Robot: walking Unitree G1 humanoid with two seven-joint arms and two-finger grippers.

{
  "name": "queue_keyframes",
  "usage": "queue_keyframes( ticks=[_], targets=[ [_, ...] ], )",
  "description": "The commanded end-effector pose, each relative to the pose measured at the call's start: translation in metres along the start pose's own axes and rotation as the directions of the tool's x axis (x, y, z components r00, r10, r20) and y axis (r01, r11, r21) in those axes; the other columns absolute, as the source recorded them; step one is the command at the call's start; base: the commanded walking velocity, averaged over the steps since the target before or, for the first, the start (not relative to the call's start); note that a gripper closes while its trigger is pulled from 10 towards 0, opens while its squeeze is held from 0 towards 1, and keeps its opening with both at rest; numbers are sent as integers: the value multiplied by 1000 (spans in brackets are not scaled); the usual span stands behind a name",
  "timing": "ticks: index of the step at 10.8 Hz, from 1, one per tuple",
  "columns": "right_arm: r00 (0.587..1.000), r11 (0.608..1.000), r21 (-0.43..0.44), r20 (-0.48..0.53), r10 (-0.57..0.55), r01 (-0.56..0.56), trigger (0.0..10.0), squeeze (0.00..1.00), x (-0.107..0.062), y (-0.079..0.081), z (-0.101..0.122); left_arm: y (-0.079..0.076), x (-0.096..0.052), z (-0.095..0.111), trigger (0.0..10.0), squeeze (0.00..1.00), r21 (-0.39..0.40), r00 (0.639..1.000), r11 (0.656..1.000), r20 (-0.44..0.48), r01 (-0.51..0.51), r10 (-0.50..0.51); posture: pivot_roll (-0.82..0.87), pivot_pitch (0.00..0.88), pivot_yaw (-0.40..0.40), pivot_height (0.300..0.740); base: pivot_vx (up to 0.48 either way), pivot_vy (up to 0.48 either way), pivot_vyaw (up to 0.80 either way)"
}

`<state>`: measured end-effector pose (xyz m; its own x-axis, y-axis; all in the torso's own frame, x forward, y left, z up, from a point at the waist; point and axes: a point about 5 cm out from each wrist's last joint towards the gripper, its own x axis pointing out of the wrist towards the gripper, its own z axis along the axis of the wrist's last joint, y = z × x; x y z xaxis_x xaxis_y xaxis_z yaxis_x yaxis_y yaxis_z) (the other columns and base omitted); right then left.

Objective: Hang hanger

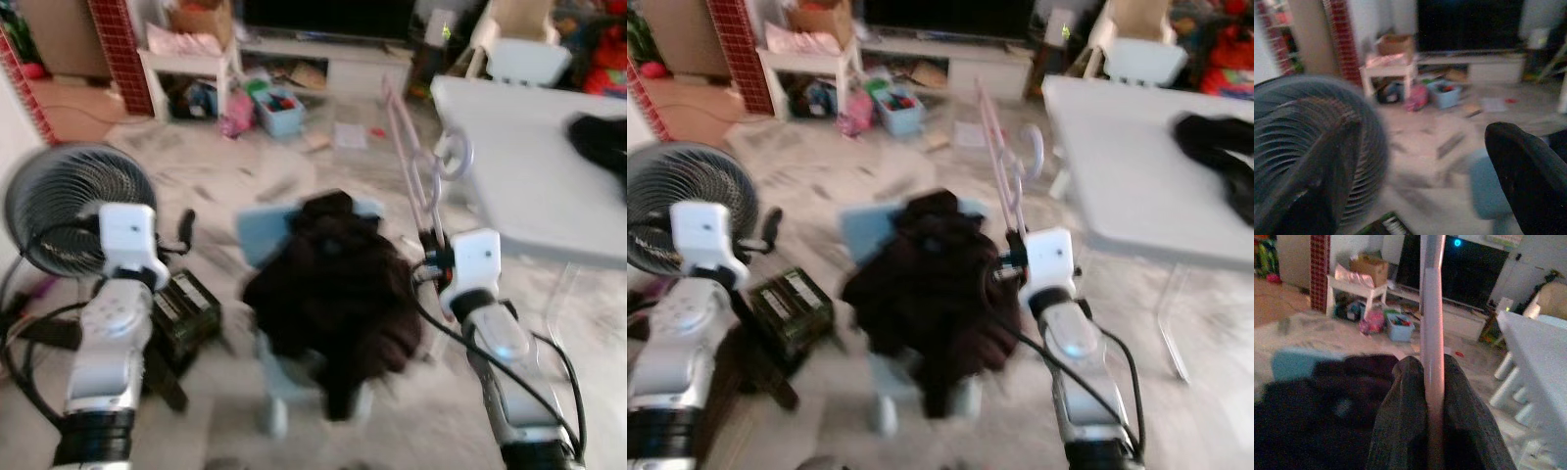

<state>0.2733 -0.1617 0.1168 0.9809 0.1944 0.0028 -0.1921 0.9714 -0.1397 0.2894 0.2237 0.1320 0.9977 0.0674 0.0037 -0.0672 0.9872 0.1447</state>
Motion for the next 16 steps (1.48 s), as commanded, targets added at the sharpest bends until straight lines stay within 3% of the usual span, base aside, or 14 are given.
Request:
queue_keyframes(
  ticks=[1,4,10,13,16],
  targets=[
    [1000,1000,-18,18,0,1,10000,0,0,-1,5,-1,0,0,10000,0,1,1000,1000,-4,-1,1,-20,0,-56,740,0,0,0],
    [1000,1000,-23,19,-13,14,10000,0,1,-3,5,-3,0,-1,10000,0,-6,1000,1000,-5,18,-18,-23,0,-55,740,0,-82,0],
    [1000,999,-32,20,-11,12,10000,0,2,-2,5,-4,0,0,10000,0,-8,1000,1000,1,12,-12,-19,0,-58,740,0,-399,0],
    [1000,999,-53,22,-10,11,10000,0,2,-3,7,-1,-1,-1,10000,0,-34,998,998,3,-57,58,-24,0,-65,740,0,0,0],
    [997,999,-30,-61,-43,41,10000,0,-27,-10,-13,-9,-33,-23,10000,0,-38,996,998,-76,46,-49,-35,0,-52,740,0,0,0]
  ],
)
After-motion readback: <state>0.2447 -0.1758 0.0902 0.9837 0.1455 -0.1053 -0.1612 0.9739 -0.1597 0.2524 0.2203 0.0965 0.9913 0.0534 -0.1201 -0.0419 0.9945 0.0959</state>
